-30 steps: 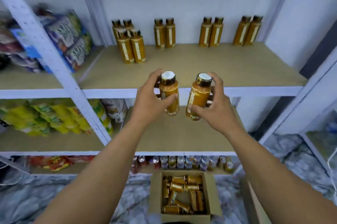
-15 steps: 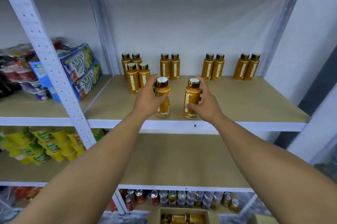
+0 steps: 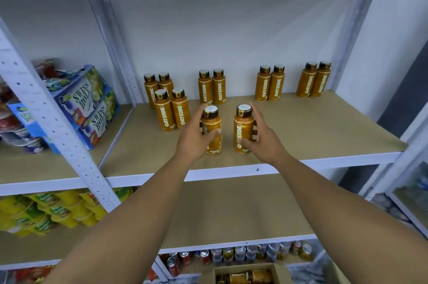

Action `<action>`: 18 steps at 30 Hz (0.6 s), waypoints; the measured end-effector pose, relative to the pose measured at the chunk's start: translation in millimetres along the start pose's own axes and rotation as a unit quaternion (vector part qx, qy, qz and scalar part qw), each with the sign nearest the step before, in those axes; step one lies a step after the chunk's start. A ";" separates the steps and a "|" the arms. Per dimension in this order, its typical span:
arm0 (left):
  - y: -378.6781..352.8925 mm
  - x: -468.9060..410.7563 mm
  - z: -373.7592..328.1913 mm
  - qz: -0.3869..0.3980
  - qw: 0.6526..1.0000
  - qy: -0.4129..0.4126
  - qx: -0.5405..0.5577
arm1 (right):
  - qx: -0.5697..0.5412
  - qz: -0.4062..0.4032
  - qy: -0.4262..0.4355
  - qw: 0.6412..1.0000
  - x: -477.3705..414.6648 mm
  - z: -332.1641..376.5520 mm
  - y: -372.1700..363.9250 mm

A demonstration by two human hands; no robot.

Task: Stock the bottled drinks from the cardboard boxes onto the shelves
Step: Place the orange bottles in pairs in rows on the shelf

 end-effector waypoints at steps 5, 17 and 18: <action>-3.1 8.6 20.1 0.036 0.996 0.030 0.079 | -0.003 0.000 -0.011 1.000 1.0 -11.1 -6.3; -34.4 12.8 23.4 -0.055 0.994 0.087 0.032 | -0.020 0.047 0.047 0.998 -31.4 -34.1 -6.4; -37.4 13.0 22.6 -0.064 0.993 0.091 0.028 | -0.026 0.050 0.051 0.997 -32.1 -35.6 -6.6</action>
Point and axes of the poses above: each hand's wrist, its own x-axis away from the middle knuckle, its own y-axis out of the back of the hand, z = x × y, the point moved 1 cm from there along -x, towards the middle knuckle, and after that the axes turned 5 degrees about -z, right-handed, at the moved point
